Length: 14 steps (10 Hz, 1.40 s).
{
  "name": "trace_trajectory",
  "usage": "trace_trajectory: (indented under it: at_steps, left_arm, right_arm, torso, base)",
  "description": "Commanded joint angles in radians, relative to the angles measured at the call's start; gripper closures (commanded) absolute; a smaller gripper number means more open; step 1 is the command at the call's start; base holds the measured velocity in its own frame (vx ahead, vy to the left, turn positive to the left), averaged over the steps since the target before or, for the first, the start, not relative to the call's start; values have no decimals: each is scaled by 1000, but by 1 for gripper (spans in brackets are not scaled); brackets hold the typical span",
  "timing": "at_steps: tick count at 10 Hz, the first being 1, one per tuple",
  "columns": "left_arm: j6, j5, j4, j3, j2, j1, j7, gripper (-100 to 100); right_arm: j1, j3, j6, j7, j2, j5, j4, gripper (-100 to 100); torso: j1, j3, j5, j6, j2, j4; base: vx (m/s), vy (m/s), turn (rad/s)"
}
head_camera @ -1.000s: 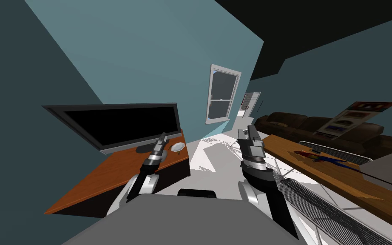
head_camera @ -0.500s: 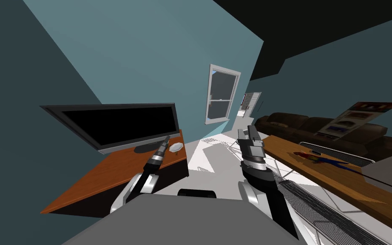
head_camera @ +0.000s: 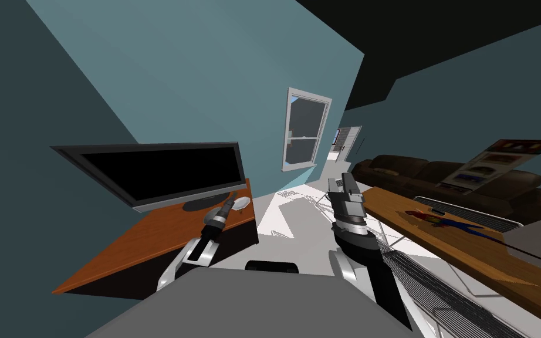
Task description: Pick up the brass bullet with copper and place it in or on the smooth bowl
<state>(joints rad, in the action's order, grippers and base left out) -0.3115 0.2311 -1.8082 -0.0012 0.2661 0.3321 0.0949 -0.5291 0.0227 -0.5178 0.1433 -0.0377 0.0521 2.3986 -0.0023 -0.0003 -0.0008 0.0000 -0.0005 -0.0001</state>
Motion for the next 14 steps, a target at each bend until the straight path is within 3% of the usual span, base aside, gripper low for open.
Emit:
trace_trajectory:
  at_steps: [1, 7, 11, 14]
  left_arm:
    - [20, 15, 50, 1, 22, -21, -2, -100]
    - [104, 82, 267, -3, 72, -86, 15, -100]
    - [124, 99, 332, -4, 81, -102, 22, -100]
    - [161, 133, 413, -4, 95, -132, 40, -100]
  right_arm:
    - [0, 0, 0, 0, 0, 0, 0, 0]
    - [0, 0, 0, 0, 0, 0, 0, 0]
    - [0, 0, 0, 0, 0, 0, 0, 0]
    - [0, 0, 0, 0, 0, 0, 0, 0]
  torso:
    - [0, 0, 0, 0, 0, 0]
    - [-2, -1, 0, 0, -2, -1]
    - [-1, -1, 0, 0, -1, 0]
    - [1, -1, 0, 0, -2, 0]
  base:
    - [3, -41, 11]
    - [33, -80, 19]
    - [22, -49, 9]
    - [38, -41, 13]
